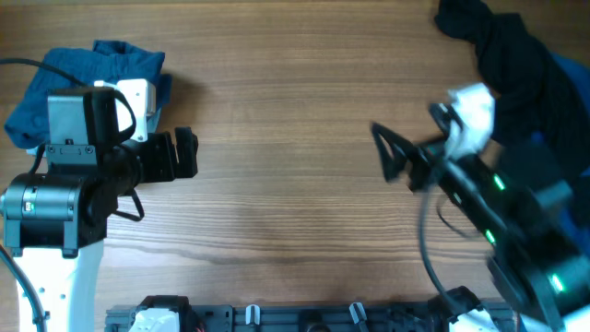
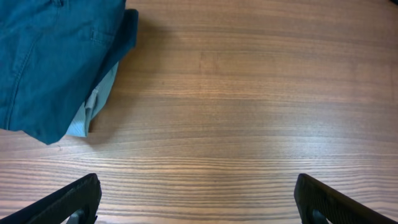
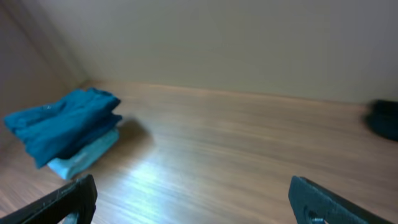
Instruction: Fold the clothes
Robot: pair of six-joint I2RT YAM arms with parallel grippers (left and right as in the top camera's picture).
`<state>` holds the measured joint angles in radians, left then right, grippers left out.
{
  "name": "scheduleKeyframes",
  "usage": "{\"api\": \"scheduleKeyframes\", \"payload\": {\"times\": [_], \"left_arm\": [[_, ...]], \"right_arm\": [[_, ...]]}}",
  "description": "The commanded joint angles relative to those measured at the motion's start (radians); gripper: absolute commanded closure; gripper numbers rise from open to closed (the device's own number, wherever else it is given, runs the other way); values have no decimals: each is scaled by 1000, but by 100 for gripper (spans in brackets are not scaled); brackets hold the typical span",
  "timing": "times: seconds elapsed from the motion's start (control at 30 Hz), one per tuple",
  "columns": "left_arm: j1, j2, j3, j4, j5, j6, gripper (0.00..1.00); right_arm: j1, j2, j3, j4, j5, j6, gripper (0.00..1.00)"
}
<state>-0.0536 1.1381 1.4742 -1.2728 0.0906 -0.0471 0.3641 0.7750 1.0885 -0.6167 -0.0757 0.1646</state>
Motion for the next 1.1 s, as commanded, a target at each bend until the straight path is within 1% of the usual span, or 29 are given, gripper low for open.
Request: {"api": "scheduleKeyframes", "payload": {"times": [0.0,0.1,0.13,0.17,0.27,0.33,0.43,0.5,0.6,0.73,0.83,0.93,1.0,1.07], "left_arm": [[-6,3,-2,3,-14,-13,0],[-6,3,-2,3,-14,-14,0],[-6,3,-2,3,-14,-13,0],[-6,3,-2,3,-14,-13,0],[-6,3,-2,3,-14,-13,0],[-6,3,-2,3,-14,-13,0],[-6,3,-2,3,-14,-13,0],[-6,3,-2,3,-14,-13,0],[-6,3,-2,3,-14,-13,0],[-6,3,-2,3,-14,-13,0],[-6,3,-2,3,-14,-13,0],[-6,3,-2,3,-14,-13,0],[-6,3,-2,3,-14,-13,0],[-6,3,-2,3,-14,-13,0]], "right_arm": [[2,-97,-30,-51,186,-32,0],[2,-166,-180,-20,293,-31,0],[1,-203,-256,23,309,-31,0],[1,-272,-385,121,308,-31,0],[1,-394,-567,273,300,-21,0],[0,-500,-659,290,295,-3,0],[-29,-623,-703,235,285,-3,0],[-73,-691,-726,209,285,-5,0],[-138,-742,-771,206,273,6,0],[-187,-772,-849,219,270,95,0],[-213,-771,-918,304,270,195,0],[-237,-772,-995,393,270,365,0],[-242,-772,-1004,437,270,405,0],[-242,-772,-1022,486,270,415,0]]}}
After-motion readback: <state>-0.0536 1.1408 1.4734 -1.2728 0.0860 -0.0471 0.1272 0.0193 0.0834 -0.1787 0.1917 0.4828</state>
